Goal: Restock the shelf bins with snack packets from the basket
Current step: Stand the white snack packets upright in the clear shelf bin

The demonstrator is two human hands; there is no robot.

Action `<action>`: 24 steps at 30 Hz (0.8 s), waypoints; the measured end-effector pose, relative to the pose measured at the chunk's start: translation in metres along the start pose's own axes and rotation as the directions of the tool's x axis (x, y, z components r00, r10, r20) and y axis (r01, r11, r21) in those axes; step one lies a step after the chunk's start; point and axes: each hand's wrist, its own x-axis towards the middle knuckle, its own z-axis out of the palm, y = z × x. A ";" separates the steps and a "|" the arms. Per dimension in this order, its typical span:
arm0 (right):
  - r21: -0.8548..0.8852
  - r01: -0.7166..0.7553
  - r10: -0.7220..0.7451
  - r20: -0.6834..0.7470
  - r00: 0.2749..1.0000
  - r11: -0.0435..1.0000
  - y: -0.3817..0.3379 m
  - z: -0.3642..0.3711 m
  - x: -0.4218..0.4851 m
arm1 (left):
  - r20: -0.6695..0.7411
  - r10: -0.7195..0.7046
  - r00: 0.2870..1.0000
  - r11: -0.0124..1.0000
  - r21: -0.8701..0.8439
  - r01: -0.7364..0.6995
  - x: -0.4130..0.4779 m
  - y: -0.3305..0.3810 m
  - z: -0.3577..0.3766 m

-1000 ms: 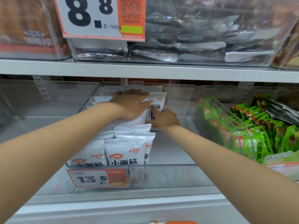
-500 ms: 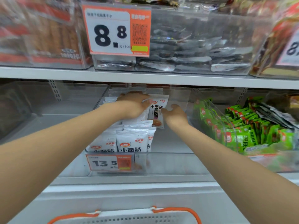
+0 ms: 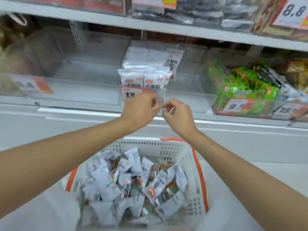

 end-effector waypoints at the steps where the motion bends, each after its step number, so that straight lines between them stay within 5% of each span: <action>1: -0.007 -0.025 0.025 0.084 0.996 1.000 0.006 0.011 -0.013 | 0.096 -0.038 0.995 0.999 0.002 0.038 -0.015 -0.009 0.006; 4: -0.091 -0.092 0.121 0.399 0.909 0.992 0.028 0.043 -0.041 | 0.447 -0.130 0.885 0.991 0.089 0.100 -0.049 -0.042 0.027; 8: -0.242 -0.209 0.320 0.695 0.644 0.947 0.068 0.086 -0.070 | 0.674 -0.220 0.705 0.974 0.117 0.192 -0.070 -0.087 0.045; 12: -0.491 0.050 0.413 0.778 0.473 0.869 0.114 0.118 -0.092 | 0.742 -0.265 0.616 0.959 0.267 0.091 -0.068 -0.106 0.057; 15: -0.656 0.400 0.458 0.744 0.487 0.640 0.153 0.126 -0.109 | 0.778 -0.253 0.575 0.955 0.295 0.020 -0.067 -0.115 0.068; 17: -0.634 0.591 0.480 0.770 0.421 0.499 0.171 0.130 -0.120 | 0.801 -0.251 0.543 0.940 0.335 -0.060 -0.071 -0.118 0.072; 19: -0.587 0.653 0.471 0.799 0.373 0.479 0.174 0.130 -0.124 | 0.813 -0.242 0.529 0.935 0.342 -0.097 -0.073 -0.117 0.077; 24: -0.545 0.603 0.233 0.823 0.519 0.583 0.142 0.124 -0.114 | 0.807 -0.224 0.546 0.936 0.334 -0.110 -0.073 -0.117 0.081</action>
